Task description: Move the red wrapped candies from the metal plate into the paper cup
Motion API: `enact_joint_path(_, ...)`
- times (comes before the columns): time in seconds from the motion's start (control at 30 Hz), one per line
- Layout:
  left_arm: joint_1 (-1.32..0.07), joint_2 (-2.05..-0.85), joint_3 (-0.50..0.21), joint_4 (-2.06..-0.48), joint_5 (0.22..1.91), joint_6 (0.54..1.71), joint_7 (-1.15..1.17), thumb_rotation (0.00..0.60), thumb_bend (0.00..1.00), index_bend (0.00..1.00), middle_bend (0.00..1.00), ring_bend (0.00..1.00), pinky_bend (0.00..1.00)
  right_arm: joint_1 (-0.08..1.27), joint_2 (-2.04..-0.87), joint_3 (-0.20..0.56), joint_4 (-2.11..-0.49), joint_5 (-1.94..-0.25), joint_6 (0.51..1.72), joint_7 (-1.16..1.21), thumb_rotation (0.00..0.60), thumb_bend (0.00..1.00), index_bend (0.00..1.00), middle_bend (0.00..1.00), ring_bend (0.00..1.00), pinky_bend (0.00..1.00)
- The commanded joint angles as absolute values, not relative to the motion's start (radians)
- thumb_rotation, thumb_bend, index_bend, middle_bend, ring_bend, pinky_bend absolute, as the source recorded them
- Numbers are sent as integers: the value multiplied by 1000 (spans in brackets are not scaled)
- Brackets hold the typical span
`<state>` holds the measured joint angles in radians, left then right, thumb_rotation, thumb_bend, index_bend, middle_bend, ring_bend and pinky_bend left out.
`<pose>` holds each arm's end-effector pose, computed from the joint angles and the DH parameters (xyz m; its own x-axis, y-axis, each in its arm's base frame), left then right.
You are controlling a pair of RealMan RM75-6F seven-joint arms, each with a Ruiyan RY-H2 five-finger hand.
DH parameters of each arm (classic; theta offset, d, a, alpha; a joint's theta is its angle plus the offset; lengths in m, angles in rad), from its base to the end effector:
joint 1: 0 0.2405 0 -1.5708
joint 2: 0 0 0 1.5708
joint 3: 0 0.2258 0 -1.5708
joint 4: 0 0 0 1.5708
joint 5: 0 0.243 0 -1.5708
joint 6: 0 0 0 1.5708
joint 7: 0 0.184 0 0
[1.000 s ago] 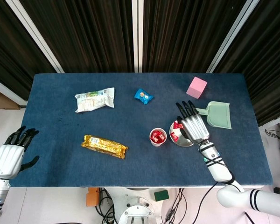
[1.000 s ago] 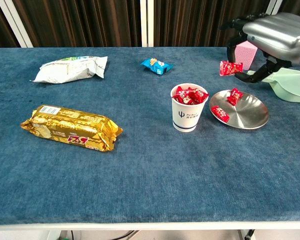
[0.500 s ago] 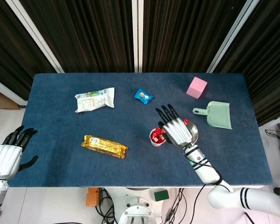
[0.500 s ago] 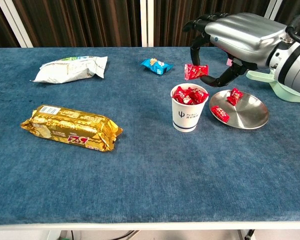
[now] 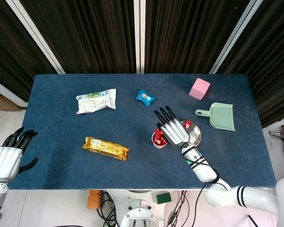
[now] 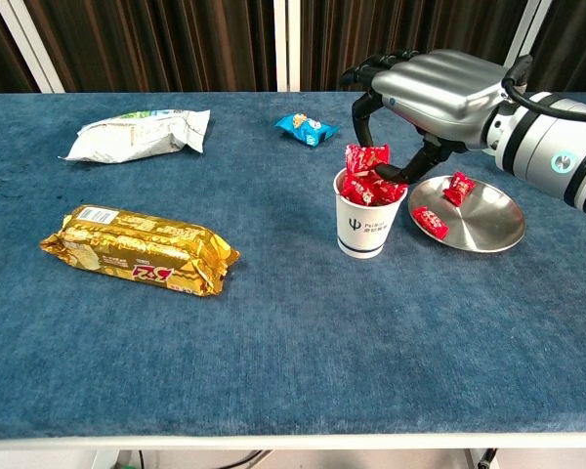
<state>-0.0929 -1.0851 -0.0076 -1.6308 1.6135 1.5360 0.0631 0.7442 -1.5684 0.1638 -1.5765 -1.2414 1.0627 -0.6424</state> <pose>-0.2764 0.2122 0.1168 0.4709 -0.0194 0.8820 0.8739 -0.1264 -0.4694 -0.0651 -0.3377 -0.0624 0.6211 -0.0267 0.7833 -0.6740 -0.5282 0.5164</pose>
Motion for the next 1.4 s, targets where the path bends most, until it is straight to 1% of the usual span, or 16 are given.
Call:
enact_joint_path(0.03,-94,-1085,-7,-1631,1613,1533,64,600,184,178,155,57,199,746,-1569,159,-1576,-1246,1059,-637,600,438,661,53,0,0)
enact_joint_path(0.37,-92,-1084,-6,-1631,1619,1539,61,600,184,178,155,57,199,738,-1553,147,-1591,-1268,1072,-618,600,436,656,53,0,0)
enact_joint_path(0.53,-92,-1084,-6,-1632,1618,1538,62,600,183,178,155,57,199,739,-1548,137,-1597,-1261,1060,-625,600,429,626,54,0,0)
enact_joint_path(0.6,-92,-1084,-6,-1632,1618,1538,63,600,183,178,155,57,199,740,-1551,136,-1595,-1254,1054,-628,600,424,585,52,0,0)
enact_joint_path(0.7,-92,-1085,-6,-1632,1617,1538,64,600,184,178,155,57,199,743,-1554,137,-1593,-1246,1048,-627,600,417,498,44,0,0)
enact_joint_path(0.87,-92,-1085,-6,-1632,1617,1538,64,600,184,178,155,57,199,741,-1548,136,-1596,-1253,1054,-620,600,391,248,30,0,0)
enact_joint_path(0.93,-92,-1084,-6,-1631,1617,1538,62,600,184,178,155,57,199,738,-1542,137,-1602,-1260,1062,-609,600,390,166,29,0,0)
enact_joint_path(0.97,-91,-1084,-7,-1631,1616,1539,62,600,183,178,155,57,199,736,-1539,137,-1605,-1265,1066,-604,600,390,146,29,0,0)
enact_joint_path(1.17,-91,-1086,-5,-1632,1618,1538,68,600,184,178,155,57,199,699,-1492,123,-1645,-1318,1127,-569,600,390,137,29,0,0)
enact_joint_path(1.3,-92,-1087,-6,-1634,1617,1537,70,600,184,178,155,57,199,623,-1421,93,-1672,-1376,1226,-491,600,389,132,30,0,0)
enact_joint_path(1.4,-93,-1087,-6,-1635,1618,1535,72,600,183,178,154,57,199,546,-1359,68,-1662,-1397,1308,-397,600,387,105,29,0,0)
